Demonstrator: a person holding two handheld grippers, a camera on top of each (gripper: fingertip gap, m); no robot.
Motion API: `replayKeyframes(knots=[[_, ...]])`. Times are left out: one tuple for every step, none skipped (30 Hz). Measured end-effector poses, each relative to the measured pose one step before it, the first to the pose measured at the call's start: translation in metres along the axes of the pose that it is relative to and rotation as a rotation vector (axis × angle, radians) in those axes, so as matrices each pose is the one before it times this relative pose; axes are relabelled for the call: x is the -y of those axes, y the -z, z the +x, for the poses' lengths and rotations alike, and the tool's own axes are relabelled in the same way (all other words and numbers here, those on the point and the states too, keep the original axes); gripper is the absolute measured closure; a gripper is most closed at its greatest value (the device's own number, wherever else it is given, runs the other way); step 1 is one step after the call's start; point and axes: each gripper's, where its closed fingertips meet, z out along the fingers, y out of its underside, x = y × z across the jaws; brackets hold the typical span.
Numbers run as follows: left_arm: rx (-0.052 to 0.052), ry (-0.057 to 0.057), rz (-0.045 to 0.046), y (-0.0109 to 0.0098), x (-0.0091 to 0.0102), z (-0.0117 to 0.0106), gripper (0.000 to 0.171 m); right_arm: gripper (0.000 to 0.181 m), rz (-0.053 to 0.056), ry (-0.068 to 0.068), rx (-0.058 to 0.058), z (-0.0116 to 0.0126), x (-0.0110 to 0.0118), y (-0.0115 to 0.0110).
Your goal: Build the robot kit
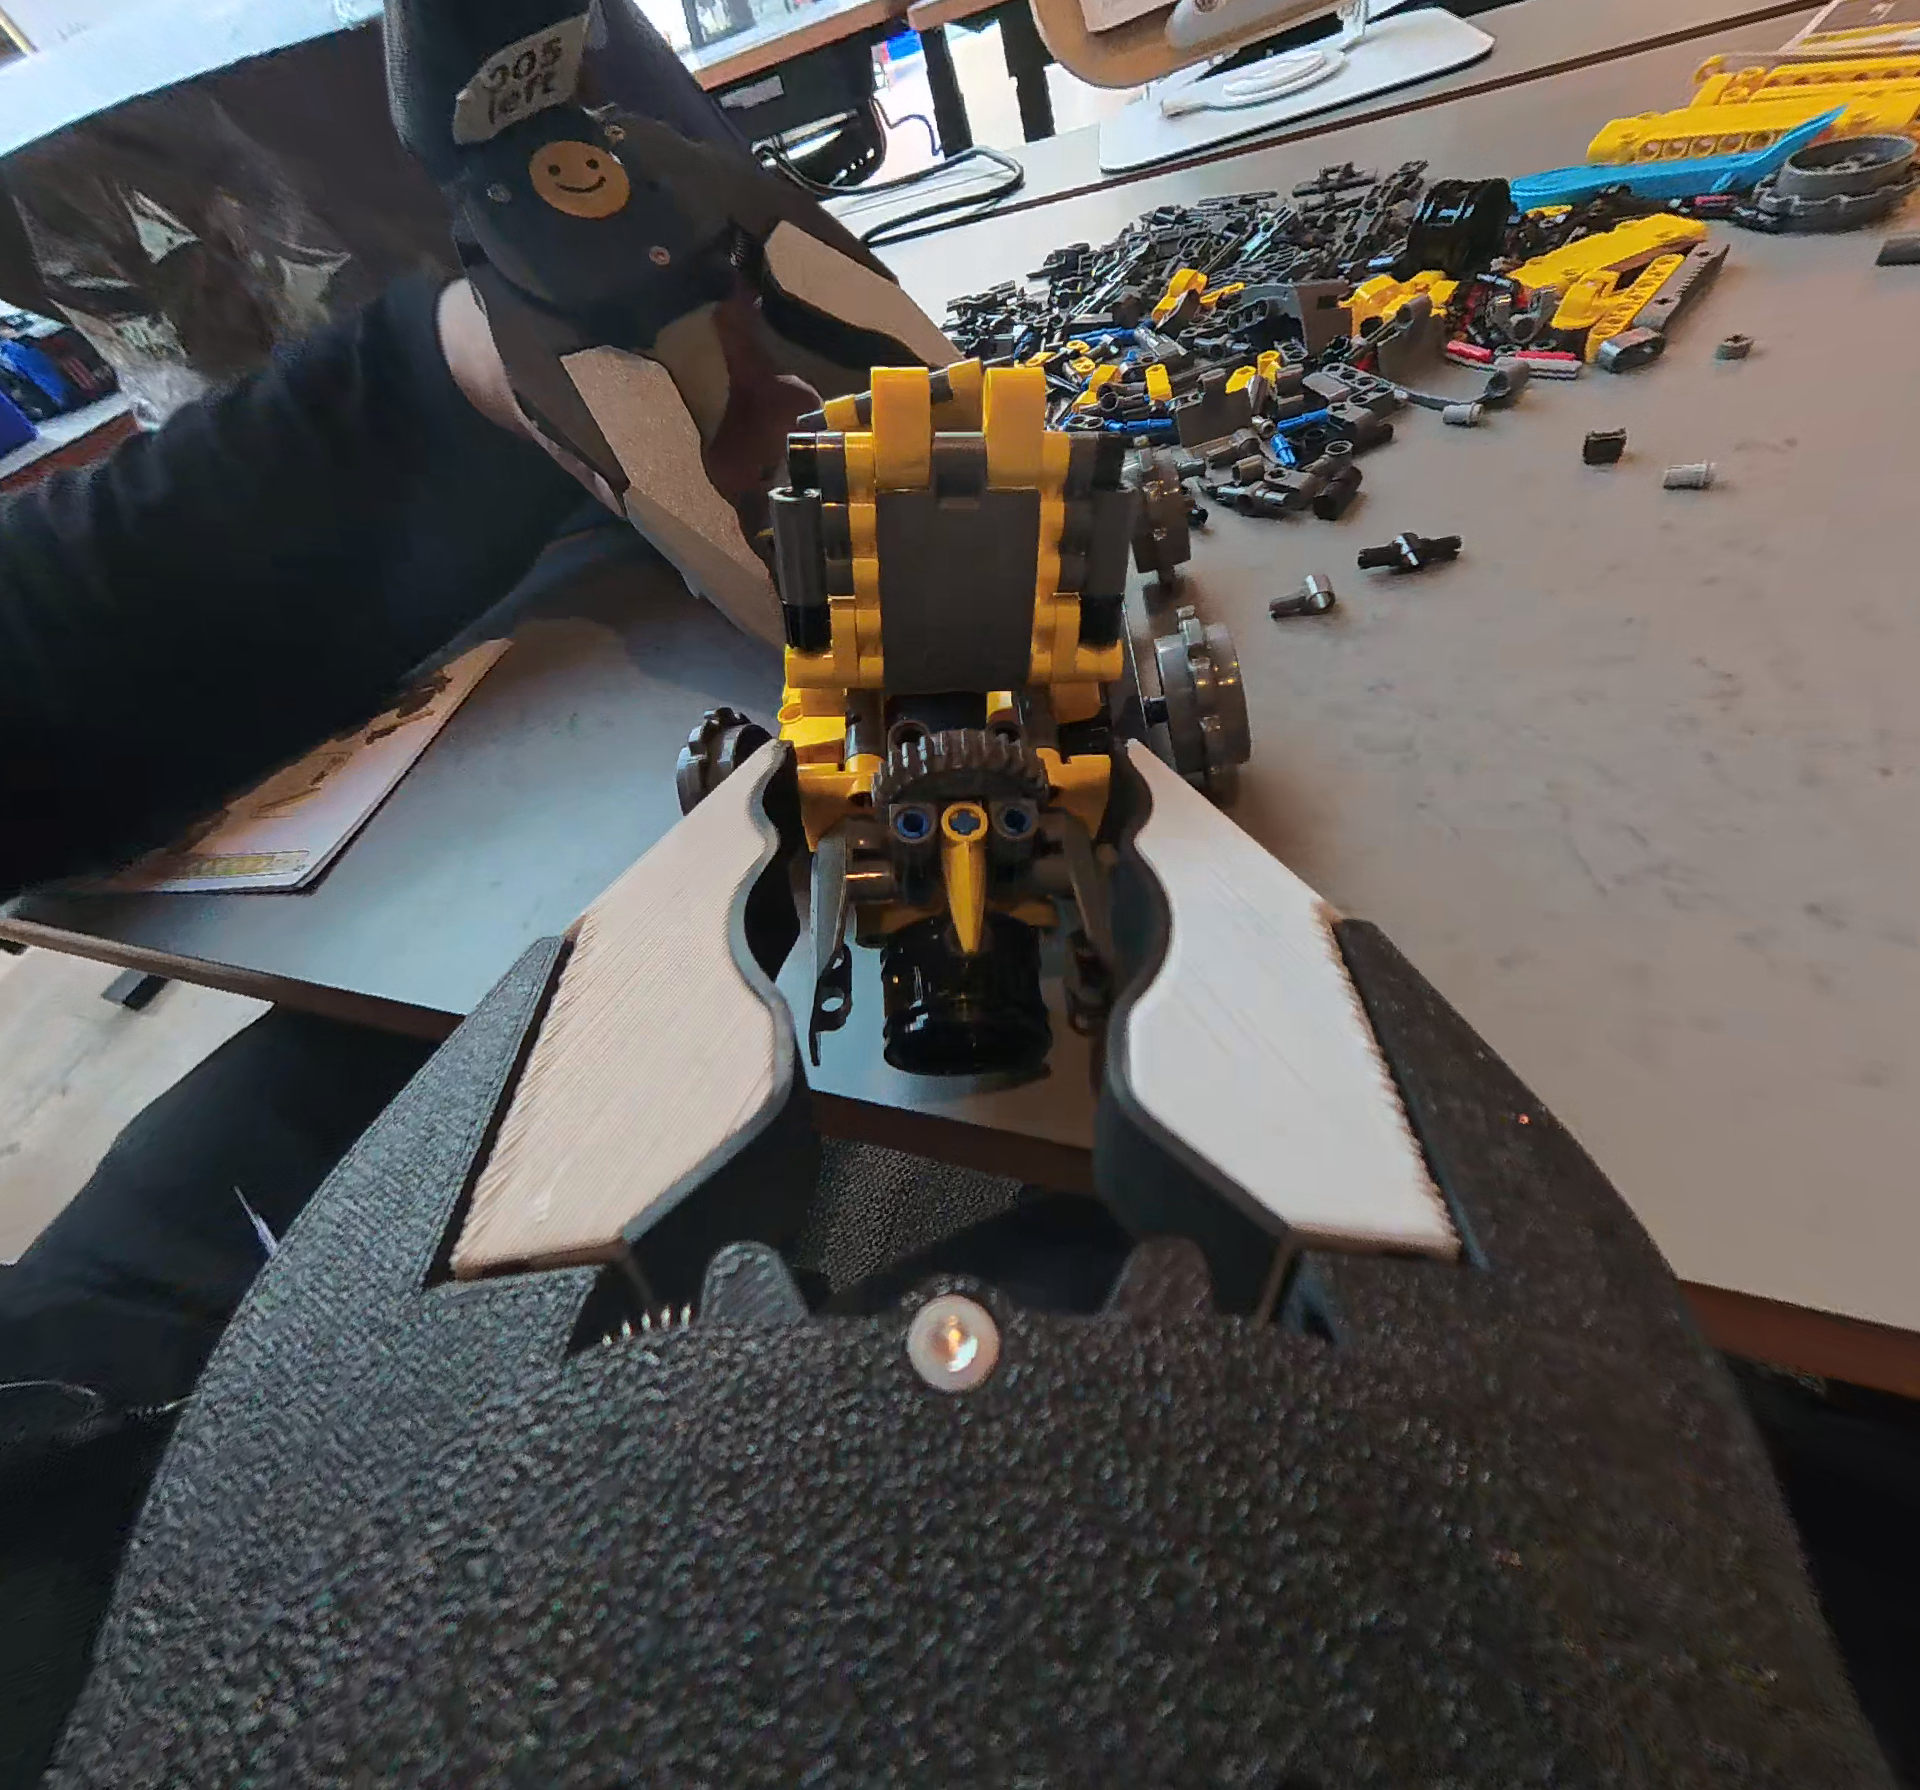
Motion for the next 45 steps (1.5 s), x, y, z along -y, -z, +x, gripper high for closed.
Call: replayKeyframes(knots=[[-0.0056, 0.0063, -0.002, -0.00047, -0.00013, -0.00057, 0.067, 0.124, -0.0073, -0.0001, -0.0051, 0.00158, -0.0007, -0.00002], [-0.0052, 0.0062, -0.00647, -0.00087, -0.00024, 0.00005, 0.067, 0.124, 0.0005, 0.004, -0.0079, 0.00183, 0.0, -0.00006], [0.0015, 0.0031, -0.00067, -0.00122, 0.00065, -0.00032, 0.067, 0.124, 0.0039, 0.0017, -0.0073, 0.0015, 0.00027, 0.00027], [0.0025, 0.0015, 0.00194, -0.00109, 0.0006, -0.0004, 0.066, 0.124, 0.0041, -0.003, -0.0049, 0.00112, 0.00041, 0.00017], [0.0008, 0.004, 0.00038, -0.00083, 0.00025, -0.00006, 0.066, 0.124, 0.0021, -0.005, -0.0025, 0.00087, 0.00043, 0.00028], [0.0006, 0.0031, 0.00103, -0.00064, 0.00026, 0.0001, 0.065, 0.124, 0.0024, -0.0028, -0.0026, 0.00057, 0.0007, 0.00013], [0.0006, 0.0018, 0.00017, -0.00051, 0.0002, 0.00015, 0.065, 0.124, 0.0018, -0.0026, 0.0006, -0.00005, 0.00125, 0.00004], [0.0009, 0.0005, -0.00161, -0.00053, 0.00007, 0.00026, 0.065, 0.124, 0.0027, -0.0017, 0.0018, -0.00061, 0.00154, 0.00005], [0.0018, -0.0002, -0.00159, -0.00034, 0.00017, 0.00015, 0.065, 0.124, 0.0006, 0.0015, 0.0018, -0.00092, 0.00124, 0.00001], [0.0013, 0.0009, -0.00257, -0.00035, -0.00001, 0.00001, 0.065, 0.124, -0.0026, 0.0058, 0.0026, -0.00108, 0.00065, -0.00001], [0.0002, 0.0019, -0.0037, -0.00033, -0.00012, 0.00018, 0.065, 0.124, 0.0023, 0.008, 0.003, -0.00139, 0.00123, 0.00035], [0.0003, 0.0009, -0.00198, -0.00024, -0.00007, 0.00005, 0.064, 0.124, 0.0036, 0.0061, 0.0032, -0.00148, 0.00142, 0.00068], [0.0, 0.001, -0.00031, -0.00028, -0.00003, -0.00012, 0.064, 0.124, 0.0009, 0.0052, 0.0003, -0.00075, 0.00058, 0.00029], [-0.0021, 0.0032, -0.00062, -0.00032, -0.00001, 0.00011, 0.064, 0.124, 0.0024, 0.0028, 0.0, -0.00043, 0.00025, 0.00024], [-0.0026, 0.0046, -0.00002, -0.0004, -0.00015, 0.00013, 0.064, 0.124, 0.0091, -0.0032, 0.0027, -0.00046, 0.00095, 0.00031], [-0.0031, 0.0056, 0.00017, -0.00054, -0.00013, 0.00006, 0.064, 0.124, 0.0159, -0.0054, 0.0094, -0.00133, 0.00172, 0.00042], [-0.0035, 0.0049, 0.00054, -0.0005, -0.00014, 0.00026, 0.064, 0.124, 0.0149, -0.0007, 0.0126, -0.00205, 0.00154, 0.00008], [-0.0019, 0.0036, 0.00158, -0.00045, 0.00001, 0.00016, 0.064, 0.124, -0.006, 0.0097, -0.0096, 0.00128, -0.00185, -0.00124], [0.0001, 0.0019, 0.00149, -0.00043, -0.00003, 0.00004, 0.064, 0.123, -0.0182, 0.0236, -0.0299, 0.0041, -0.00414, -0.00177], [0.0052, -0.0008, 0.00059, -0.0003, -0.00008, -0.00086, 0.063, 0.124, 0.0108, 0.0221, -0.0154, 0.00135, 0.00048, -0.0001], [0.0001, 0.0001, 0.00025, -0.00013, 0.0, 0.00007, 0.063, 0.124, 0.0019, 0.01, -0.0025, -0.00013, 0.00002, -0.00015], [0.0009, -0.0007, -0.00083, -0.00004, -0.00004, -0.00002, 0.063, 0.124, -0.0008, 0.0053, 0.0048, -0.00081, -0.00015, -0.00024], [0.0006, -0.0008, -0.00128, 0.00006, -0.00002, 0.00002, 0.063, 0.124, -0.0021, 0.0082, 0.0006, -0.00024, -0.00024, 0.00018], [0.0, -0.0002, -0.00161, -0.00005, -0.00008, -0.00006, 0.063, 0.124, -0.0057, 0.017, -0.0027, -0.00039, -0.0006, 0.0002], [-0.0001, 0.0005, -0.00094, -0.00009, 0.00002, 0.0, 0.063, 0.124, -0.0092, 0.0224, -0.0029, -0.00125, -0.00068, 0.00017], [-0.0001, 0.0009, -0.00036, -0.00005, -0.00011, -0.00007, 0.063, 0.124, -0.0094, 0.021, 0.0004, -0.0018, -0.00068, -0.00002], [-0.0007, 0.0019, -0.00096, 0.00001, -0.00006, 0.00002, 0.063, 0.124, -0.0049, 0.0143, -0.0001, -0.00136, -0.00018, 0.00001], [-0.0008, 0.0025, -0.00054, -0.00004, -0.00012, 0.00001, 0.063, 0.124, -0.0005, 0.0035, 0.0, -0.00037, -0.00008, 0.00015], [-0.0013, 0.0039, -0.00058, -0.00007, -0.00022, -0.00006, 0.063, 0.124, -0.0014, -0.0048, -0.0021, 0.0011, -0.00048, 0.0001], [-0.0014, 0.006, -0.00207, -0.00019, -0.00033, -0.00008, 0.063, 0.124, -0.0013, -0.0074, -0.0079, 0.00223, -0.00046, 0.0003], [-0.0008, 0.0052, -0.00215, -0.00022, -0.00019, -0.00007, 0.063, 0.124, 0.0, -0.004, -0.0142, 0.00295, -0.00024, 0.00032], [0.0007, 0.0024, -0.00081, -0.00018, -0.00002, -0.00012, 0.063, 0.124, -0.0015, -0.0025, -0.0113, 0.00198, -0.00003, 0.00014], [0.0004, 0.0003, -0.00123, -0.00034, 0.00008, 0.00009, 0.063, 0.124, -0.0003, -0.005, 0.0043, -0.00061, 0.00039, -0.00019], [0.001, -0.0013, -0.00155, -0.00031, 0.0, 0.00016, 0.063, 0.124, 0.0027, -0.0066, 0.0088, -0.00166, 0.00077, -0.00039], [0.0016, -0.0006, -0.00304, -0.00007, -0.00004, 0.0, 0.063, 0.124, -0.0009, 0.0026, 0.0001, -0.0012, 0.00026, -0.00049], [0.0014, 0.0005, -0.00291, 0.00007, -0.00014, -0.00013, 0.063, 0.124, -0.0067, 0.0159, -0.0078, -0.00032, -0.00017, -0.00044], [0.0018, 0.0013, -0.00163, 0.00012, -0.00008, -0.00036, 0.063, 0.124, -0.0116, 0.0205, -0.0102, 0.0, -0.00053, -0.00038], [0.0018, 0.0029, -0.00167, 0.0001, -0.00018, -0.00047, 0.063, 0.124, -0.0146, 0.0165, -0.0096, 0.00033, -0.00066, -0.0003], [0.0015, 0.0039, -0.00221, -0.00014, -0.00011, -0.00048, 0.063, 0.124, -0.0149, 0.0149, -0.0076, 0.00045, -0.0007, -0.00028], [0.0011, 0.0053, -0.00189, -0.00019, -0.00018, -0.0004, 0.063, 0.124, -0.0156, 0.0169, -0.0088, 0.00065, -0.00062, -0.00026], [0.0011, 0.0059, -0.00105, -0.00025, -0.00006, -0.00035, 0.063, 0.124, -0.0128, 0.0187, -0.0107, 0.00076, -0.00026, -0.00053], [0.0016, 0.0045, 0.00013, -0.00037, 0.00013, -0.0003, 0.063, 0.124, -0.0104, 0.0146, -0.0083, 0.00063, 0.00018, -0.00079], [0.0019, 0.0017, 0.00195, -0.00038, 0.00025, -0.00028, 0.063, 0.124, -0.009, 0.008, -0.0074, 0.00084, 0.00073, -0.00089], [0.0006, -0.0033, 0.00254, -0.00033, 0.00032, 0.00011, 0.063, 0.124, -0.0058, 0.0015, -0.0035, 0.00065, 0.00127, -0.00103], [0.0015, -0.0013, 0.0003, -0.00015, 0.00013, 0.00007, 0.063, 0.124, -0.007, 0.0017, 0.0005, 0.00009, 0.00113, -0.00124]])
